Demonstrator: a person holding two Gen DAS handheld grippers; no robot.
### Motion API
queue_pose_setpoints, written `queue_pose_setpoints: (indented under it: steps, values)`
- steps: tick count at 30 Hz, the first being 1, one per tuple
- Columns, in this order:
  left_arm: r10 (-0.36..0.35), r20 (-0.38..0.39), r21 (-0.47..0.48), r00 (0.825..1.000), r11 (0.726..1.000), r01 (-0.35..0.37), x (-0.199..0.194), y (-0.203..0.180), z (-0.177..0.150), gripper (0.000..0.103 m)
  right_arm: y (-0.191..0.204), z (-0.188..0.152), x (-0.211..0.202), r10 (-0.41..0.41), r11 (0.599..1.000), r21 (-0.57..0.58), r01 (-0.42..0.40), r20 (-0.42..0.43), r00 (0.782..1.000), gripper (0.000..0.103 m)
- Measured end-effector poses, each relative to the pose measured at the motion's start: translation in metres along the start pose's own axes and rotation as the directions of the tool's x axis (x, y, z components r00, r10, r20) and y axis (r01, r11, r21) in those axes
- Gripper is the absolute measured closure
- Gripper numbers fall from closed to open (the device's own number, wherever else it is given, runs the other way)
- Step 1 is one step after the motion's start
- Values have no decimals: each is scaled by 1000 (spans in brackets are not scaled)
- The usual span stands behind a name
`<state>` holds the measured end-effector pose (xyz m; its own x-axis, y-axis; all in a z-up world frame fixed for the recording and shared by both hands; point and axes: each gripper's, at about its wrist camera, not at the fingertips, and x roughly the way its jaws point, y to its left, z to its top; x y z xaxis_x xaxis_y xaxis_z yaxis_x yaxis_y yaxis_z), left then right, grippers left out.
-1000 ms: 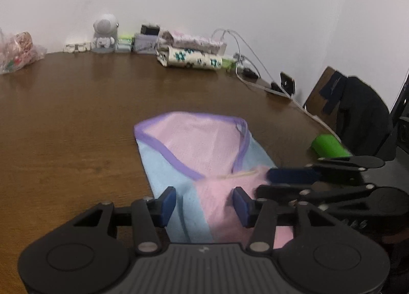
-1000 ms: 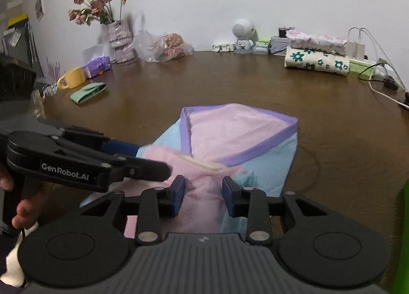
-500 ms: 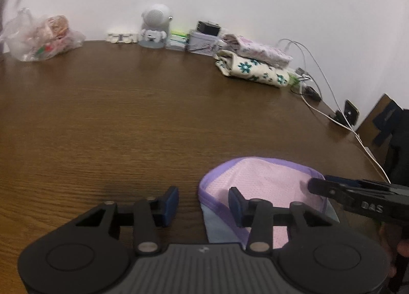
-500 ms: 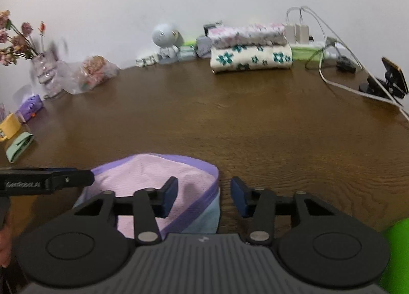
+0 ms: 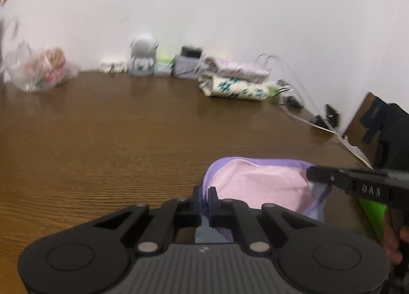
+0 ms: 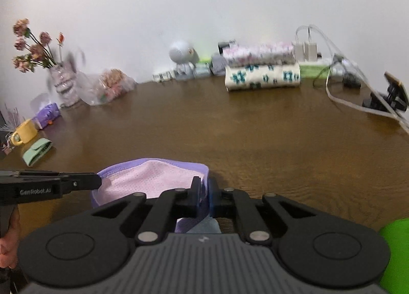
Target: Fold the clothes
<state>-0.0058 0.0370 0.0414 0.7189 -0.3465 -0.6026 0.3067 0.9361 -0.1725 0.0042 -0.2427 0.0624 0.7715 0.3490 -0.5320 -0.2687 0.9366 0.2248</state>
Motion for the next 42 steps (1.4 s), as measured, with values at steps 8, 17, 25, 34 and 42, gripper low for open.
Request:
queue_pose_setpoints:
  steps: [8, 17, 25, 34, 42]
  values:
    - [-40, 58, -50, 998, 998, 43, -70, -10, -40, 100, 18, -19, -73, 90, 989, -120, -82, 66, 994, 97]
    - [-22, 76, -85, 997, 996, 28, -111, -12, -88, 99, 17, -62, -117, 153, 975, -169, -144, 45, 987, 97]
    - [24, 33, -195, 999, 981, -17, -103, 8, -92, 68, 22, -74, -115, 144, 972, -188, -143, -5, 989, 78]
    - [24, -28, -190, 999, 981, -29, -77, 18, -88, 94, 53, -79, -65, 209, 945, -231, -230, -112, 971, 64]
    - [124, 37, -158, 992, 981, -116, -52, 39, -51, 99, 77, -88, -82, 129, 946, -268, -182, -203, 971, 63]
